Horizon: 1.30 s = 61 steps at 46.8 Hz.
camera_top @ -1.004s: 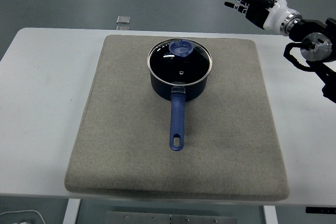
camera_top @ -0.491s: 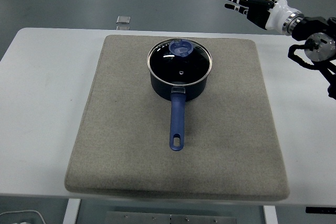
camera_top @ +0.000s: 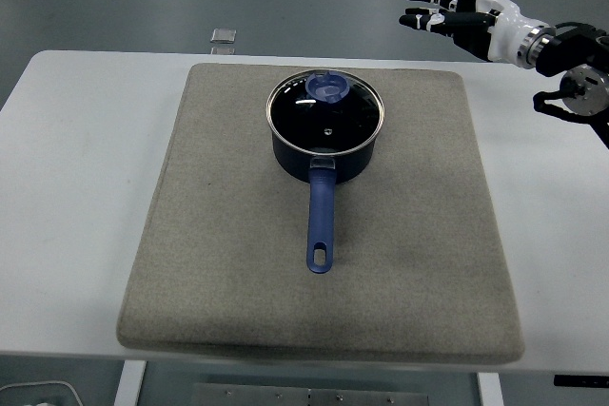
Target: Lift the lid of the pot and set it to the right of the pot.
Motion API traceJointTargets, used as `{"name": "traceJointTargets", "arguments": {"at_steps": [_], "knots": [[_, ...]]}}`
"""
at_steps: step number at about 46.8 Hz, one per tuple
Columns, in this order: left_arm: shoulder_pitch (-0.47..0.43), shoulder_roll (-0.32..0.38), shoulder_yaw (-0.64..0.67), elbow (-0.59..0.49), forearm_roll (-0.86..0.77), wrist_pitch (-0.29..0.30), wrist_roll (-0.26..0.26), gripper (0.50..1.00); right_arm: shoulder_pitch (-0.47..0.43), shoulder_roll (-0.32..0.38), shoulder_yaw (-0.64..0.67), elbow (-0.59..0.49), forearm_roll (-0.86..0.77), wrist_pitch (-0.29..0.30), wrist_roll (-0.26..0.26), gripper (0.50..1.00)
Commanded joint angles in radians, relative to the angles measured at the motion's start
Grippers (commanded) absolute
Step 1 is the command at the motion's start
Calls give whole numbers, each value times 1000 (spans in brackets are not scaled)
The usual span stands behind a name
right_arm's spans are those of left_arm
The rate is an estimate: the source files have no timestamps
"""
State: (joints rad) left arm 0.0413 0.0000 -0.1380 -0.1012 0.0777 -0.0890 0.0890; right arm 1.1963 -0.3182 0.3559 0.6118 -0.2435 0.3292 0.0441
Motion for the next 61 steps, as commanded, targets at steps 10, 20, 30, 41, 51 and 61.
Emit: {"name": "traceJointTargets", "arguments": {"at_steps": [10,20,30,41,51,61], "knots": [[-1,0,0,0,1,0,0,1000,16,-48,-3,63,-169,1,3,915],[-1,0,0,0,1,0,0,1000,19,-48,-23,101,-362,-1,5,915],[0,0,0,0,1,0,0,1000,51,-65,-90,158,-476,-12,13,915],[-1,0,0,0,1,0,0,1000,143,-50,-187,172,-485,-13,13,915],[-1,0,0,0,1,0,0,1000,200,-18,-259,172,-549,-13,13,915],[0,0,0,0,1,0,0,1000,201,34,-265,175,-665,-13,16,915]]}}
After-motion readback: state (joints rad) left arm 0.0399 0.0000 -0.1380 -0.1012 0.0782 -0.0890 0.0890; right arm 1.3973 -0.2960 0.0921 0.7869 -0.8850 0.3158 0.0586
